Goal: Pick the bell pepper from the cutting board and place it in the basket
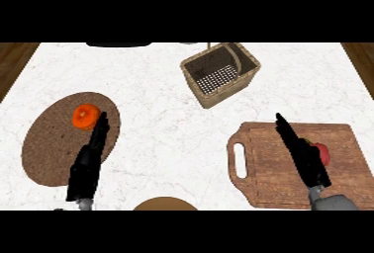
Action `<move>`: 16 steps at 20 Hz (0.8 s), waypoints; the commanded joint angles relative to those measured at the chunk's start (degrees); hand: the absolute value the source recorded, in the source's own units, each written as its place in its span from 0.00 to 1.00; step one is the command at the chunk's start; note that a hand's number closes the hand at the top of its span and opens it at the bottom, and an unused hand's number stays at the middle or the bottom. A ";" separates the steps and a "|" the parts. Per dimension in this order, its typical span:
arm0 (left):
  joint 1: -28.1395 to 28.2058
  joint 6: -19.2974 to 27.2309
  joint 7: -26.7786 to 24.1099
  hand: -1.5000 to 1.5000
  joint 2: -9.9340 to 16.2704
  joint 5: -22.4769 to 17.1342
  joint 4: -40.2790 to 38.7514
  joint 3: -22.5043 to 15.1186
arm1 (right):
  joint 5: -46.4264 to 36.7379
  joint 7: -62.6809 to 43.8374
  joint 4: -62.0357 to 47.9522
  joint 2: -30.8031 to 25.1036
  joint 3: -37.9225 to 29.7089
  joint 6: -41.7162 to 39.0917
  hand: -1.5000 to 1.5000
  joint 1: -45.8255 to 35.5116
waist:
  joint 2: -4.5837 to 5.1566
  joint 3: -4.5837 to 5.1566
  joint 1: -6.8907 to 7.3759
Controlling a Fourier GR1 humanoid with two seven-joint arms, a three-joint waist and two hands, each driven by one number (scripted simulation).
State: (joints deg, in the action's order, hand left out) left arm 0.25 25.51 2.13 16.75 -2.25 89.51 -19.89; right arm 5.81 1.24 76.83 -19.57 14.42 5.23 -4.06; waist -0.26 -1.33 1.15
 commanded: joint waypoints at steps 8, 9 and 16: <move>-4.12 -5.10 6.68 0.50 4.25 -2.42 -3.87 3.05 | 16.63 31.99 8.79 -4.79 -7.06 -32.79 1.00 -10.14 | 0.00 0.54 -2.35; -5.47 -6.95 7.35 0.50 5.86 -3.35 -3.77 4.04 | 18.53 35.10 8.98 -2.34 -6.69 -34.69 1.00 -10.11 | 0.35 0.58 -1.90; -9.65 -11.15 9.93 0.50 7.78 -6.03 -7.92 7.73 | 0.32 47.68 12.93 -8.89 -14.59 -19.44 0.00 1.46 | 0.13 1.35 -2.88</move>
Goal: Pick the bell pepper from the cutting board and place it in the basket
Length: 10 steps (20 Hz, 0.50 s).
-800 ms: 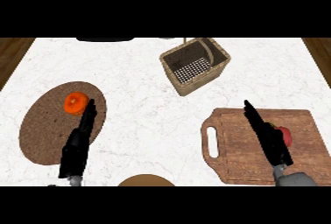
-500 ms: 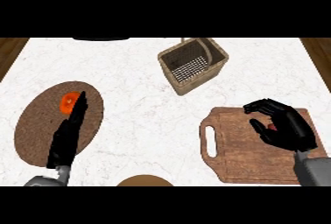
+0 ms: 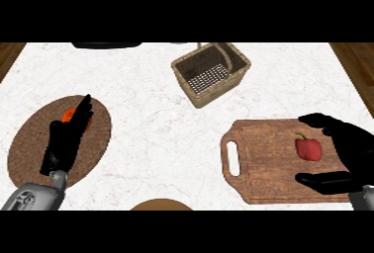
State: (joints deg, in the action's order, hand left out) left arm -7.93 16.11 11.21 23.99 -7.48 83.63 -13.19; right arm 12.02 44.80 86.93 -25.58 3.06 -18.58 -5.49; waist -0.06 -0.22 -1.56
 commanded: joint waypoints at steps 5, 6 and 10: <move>-1.63 -2.01 1.85 0.50 1.93 -1.66 -1.14 2.55 | -17.73 -3.61 2.42 -17.74 -10.63 11.07 0.00 3.56 | -0.32 0.41 -1.04; -1.58 -2.29 1.26 0.50 2.94 -1.33 -1.98 3.23 | -18.99 -4.39 3.56 -21.12 -11.50 9.85 0.00 4.71 | -0.37 0.46 -1.37; -1.12 -2.91 -1.33 0.50 1.60 -0.71 -3.74 2.32 | -24.27 -7.44 6.46 -32.58 -11.27 2.50 0.00 7.83 | -0.24 0.52 -0.87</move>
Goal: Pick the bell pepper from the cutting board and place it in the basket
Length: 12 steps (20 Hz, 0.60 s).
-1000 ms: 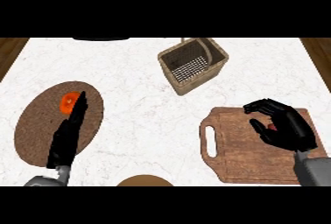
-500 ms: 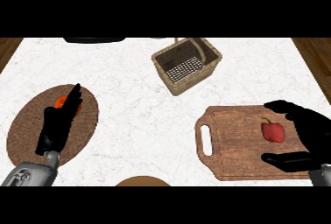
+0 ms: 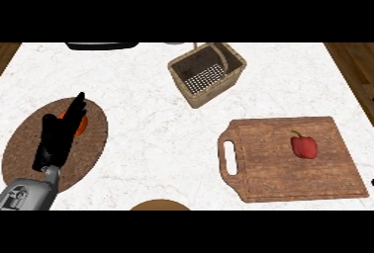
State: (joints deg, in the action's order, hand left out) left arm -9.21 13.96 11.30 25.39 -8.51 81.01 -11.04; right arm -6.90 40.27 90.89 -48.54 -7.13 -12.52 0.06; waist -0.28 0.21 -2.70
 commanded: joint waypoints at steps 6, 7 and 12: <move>-0.04 -3.35 -0.67 0.50 -0.85 -0.75 -1.22 0.64 | -4.83 -4.33 8.64 -14.13 -3.03 -13.09 0.00 10.55 | 0.03 -0.14 1.25; -0.96 -3.46 -1.12 0.50 -0.83 0.06 -1.19 0.73 | -3.60 -7.03 7.90 -15.25 -2.78 -16.16 0.00 6.11 | 0.19 -0.15 2.13; -2.78 -2.11 5.84 0.50 -2.42 2.12 3.40 1.45 | -6.84 -7.06 9.62 -10.67 -5.80 -18.11 0.00 10.35 | 0.14 -0.22 2.33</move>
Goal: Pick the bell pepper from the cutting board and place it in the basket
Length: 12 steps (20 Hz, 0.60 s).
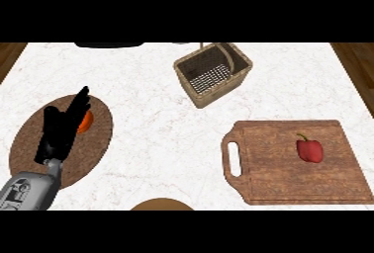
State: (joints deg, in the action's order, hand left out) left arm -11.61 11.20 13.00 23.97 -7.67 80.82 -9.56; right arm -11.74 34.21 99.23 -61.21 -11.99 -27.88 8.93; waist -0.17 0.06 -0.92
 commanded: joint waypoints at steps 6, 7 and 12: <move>-1.12 -0.94 0.54 0.50 -3.62 3.84 -1.91 2.06 | -4.56 -1.69 3.62 8.76 -4.89 -2.38 0.00 3.34 | 0.08 -0.05 0.42; -1.01 -3.22 -3.19 0.50 -3.51 2.93 -4.40 2.88 | -5.43 2.85 -4.39 7.42 -5.03 -1.96 0.00 -0.95 | 0.20 -0.06 0.80; -6.63 -4.92 -1.83 0.50 -4.34 4.15 -9.55 4.80 | -11.44 2.16 -3.65 13.55 -2.98 2.97 0.00 -1.55 | 0.25 -0.06 0.55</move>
State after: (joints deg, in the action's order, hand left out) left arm -13.53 8.36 11.67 20.12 -3.75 76.76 -6.82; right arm -19.21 34.61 97.48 -51.23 -16.05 -26.79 8.44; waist -0.01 0.01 -0.28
